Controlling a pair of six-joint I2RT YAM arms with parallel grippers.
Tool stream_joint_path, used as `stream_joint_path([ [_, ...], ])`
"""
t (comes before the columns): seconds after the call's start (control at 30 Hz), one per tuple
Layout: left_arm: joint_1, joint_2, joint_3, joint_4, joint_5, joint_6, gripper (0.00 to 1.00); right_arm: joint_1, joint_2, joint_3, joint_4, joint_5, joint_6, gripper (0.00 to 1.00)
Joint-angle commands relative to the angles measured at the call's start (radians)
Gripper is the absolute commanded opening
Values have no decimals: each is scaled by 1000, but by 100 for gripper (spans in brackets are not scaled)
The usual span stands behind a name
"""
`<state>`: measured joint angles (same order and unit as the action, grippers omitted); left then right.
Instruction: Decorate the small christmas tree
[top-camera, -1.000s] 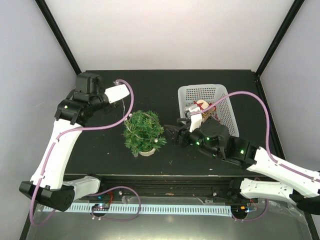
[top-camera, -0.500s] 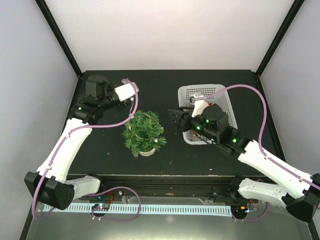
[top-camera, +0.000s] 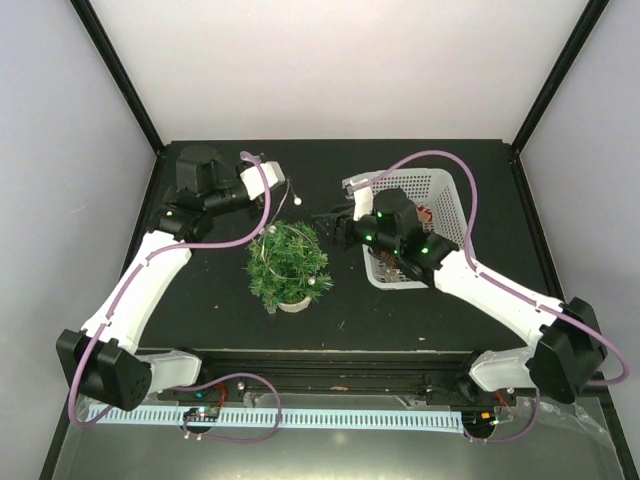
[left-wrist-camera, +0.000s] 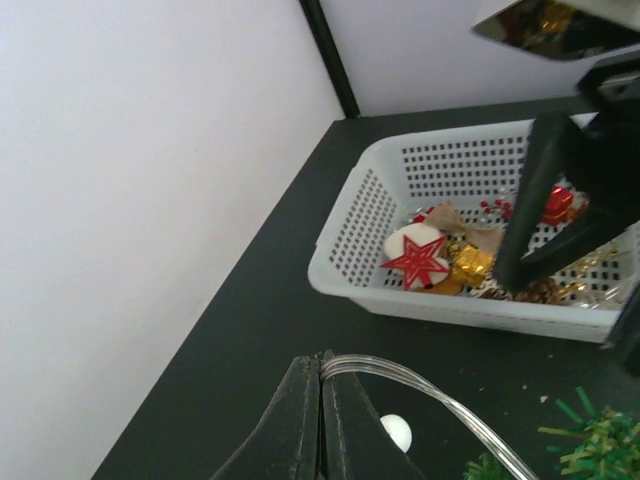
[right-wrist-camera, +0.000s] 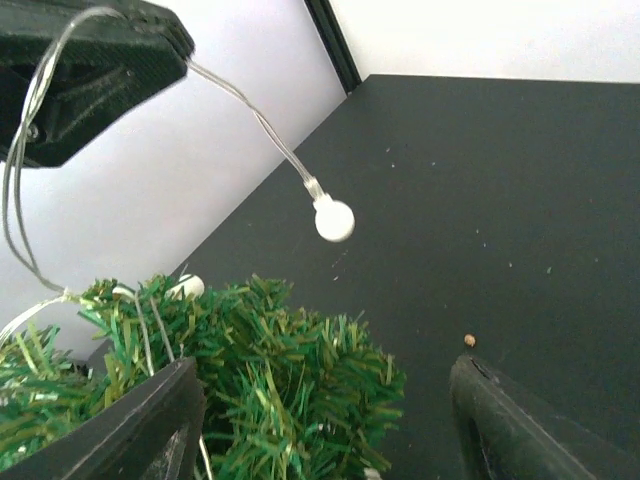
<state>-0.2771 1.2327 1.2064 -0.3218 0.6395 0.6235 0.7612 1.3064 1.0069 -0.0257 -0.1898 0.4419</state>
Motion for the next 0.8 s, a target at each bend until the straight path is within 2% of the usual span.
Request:
stream_joint_path([
  [0.0, -2, 16, 9, 27, 132, -16, 2, -5, 42, 66, 66, -35, -94, 68],
  [0.2, -2, 33, 22, 12, 173, -22, 2, -6, 120, 138, 59, -11, -128, 68],
  [0.57, 3, 42, 33, 0, 229, -43, 2, -5, 261, 253, 62, -60, -135, 67],
  [0.63, 5, 42, 35, -6, 248, -44, 2, -7, 278, 268, 60, -54, -138, 59],
  [0.77, 10, 42, 36, -19, 258, -40, 2, -14, 288, 275, 55, -38, -128, 31],
])
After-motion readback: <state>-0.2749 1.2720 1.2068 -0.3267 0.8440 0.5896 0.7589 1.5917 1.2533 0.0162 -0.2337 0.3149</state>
